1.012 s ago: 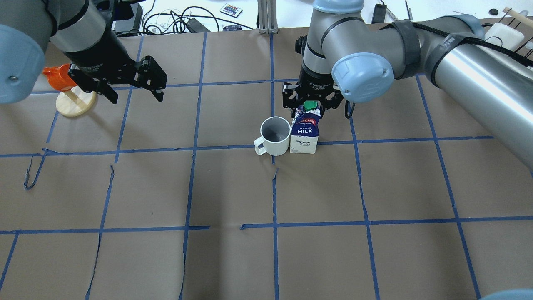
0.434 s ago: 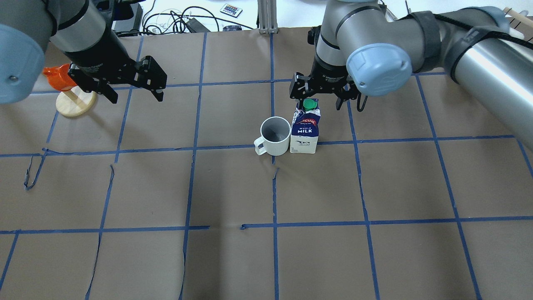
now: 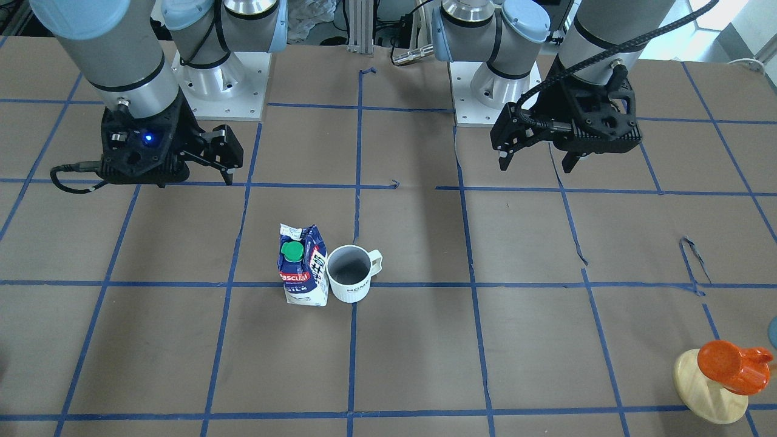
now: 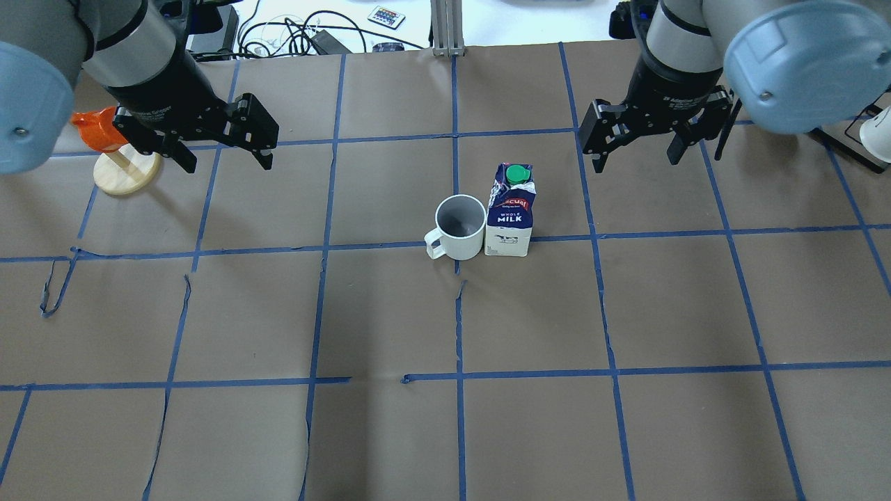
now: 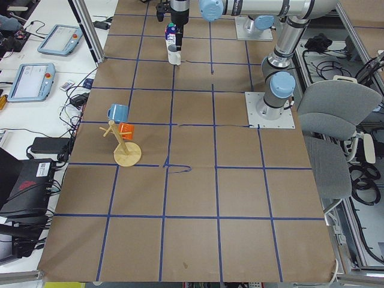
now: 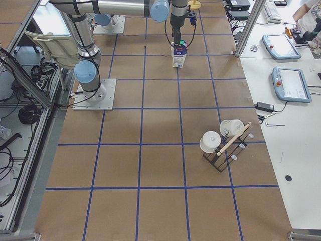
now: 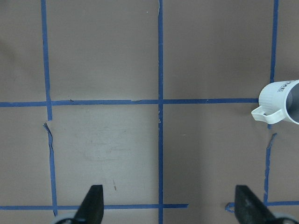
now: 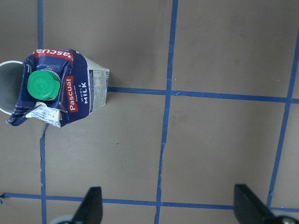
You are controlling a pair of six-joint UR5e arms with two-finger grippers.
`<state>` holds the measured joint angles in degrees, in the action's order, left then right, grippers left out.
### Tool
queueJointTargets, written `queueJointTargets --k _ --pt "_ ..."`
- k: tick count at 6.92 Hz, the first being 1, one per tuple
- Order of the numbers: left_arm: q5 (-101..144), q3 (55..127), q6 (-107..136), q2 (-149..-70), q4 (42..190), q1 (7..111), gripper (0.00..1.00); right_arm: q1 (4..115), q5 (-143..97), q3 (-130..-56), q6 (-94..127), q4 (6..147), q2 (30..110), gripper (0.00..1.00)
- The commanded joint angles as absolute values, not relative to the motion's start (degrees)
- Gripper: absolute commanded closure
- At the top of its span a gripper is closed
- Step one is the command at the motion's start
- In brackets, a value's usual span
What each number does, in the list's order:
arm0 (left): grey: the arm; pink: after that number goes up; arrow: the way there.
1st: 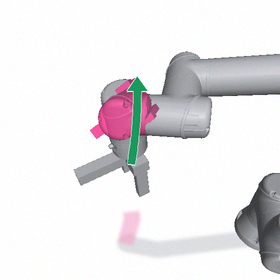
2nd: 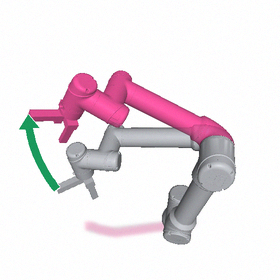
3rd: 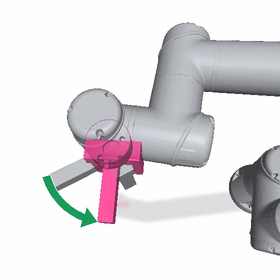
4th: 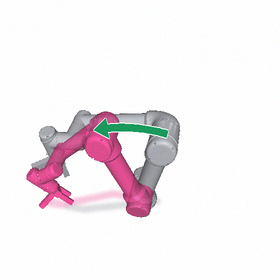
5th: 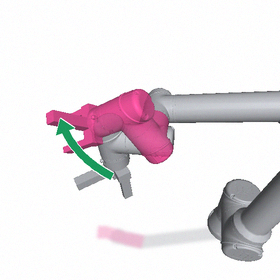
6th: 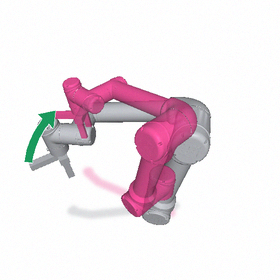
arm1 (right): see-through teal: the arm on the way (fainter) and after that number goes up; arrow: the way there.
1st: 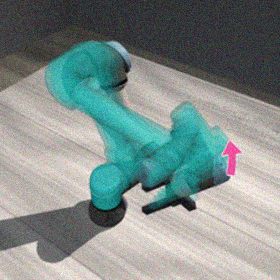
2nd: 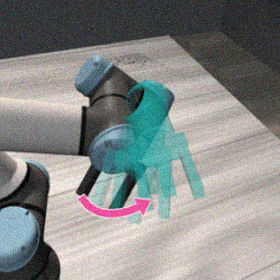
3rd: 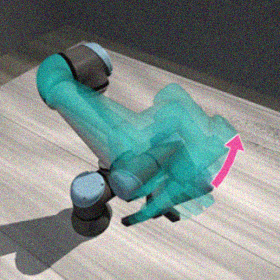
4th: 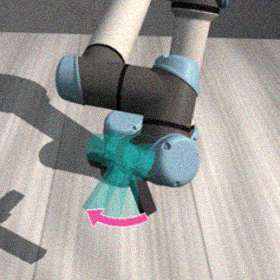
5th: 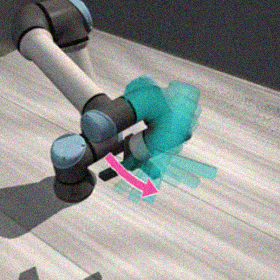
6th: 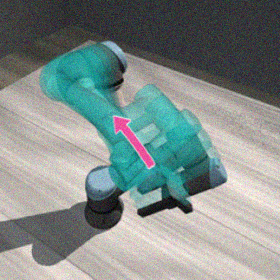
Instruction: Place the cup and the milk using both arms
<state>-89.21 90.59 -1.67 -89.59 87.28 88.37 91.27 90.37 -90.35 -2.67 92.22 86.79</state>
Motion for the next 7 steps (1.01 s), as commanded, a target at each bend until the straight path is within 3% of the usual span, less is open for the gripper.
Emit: queueJointTargets --k 1,7 --pt "-89.21 90.61 -1.67 -89.56 87.28 88.33 0.00 90.27 90.79 -90.35 -2.90 90.35 88.67 0.00" --pt "-89.38 90.70 -1.67 -89.47 87.28 88.33 0.00 90.35 90.53 -90.61 -3.25 90.44 90.18 0.00"
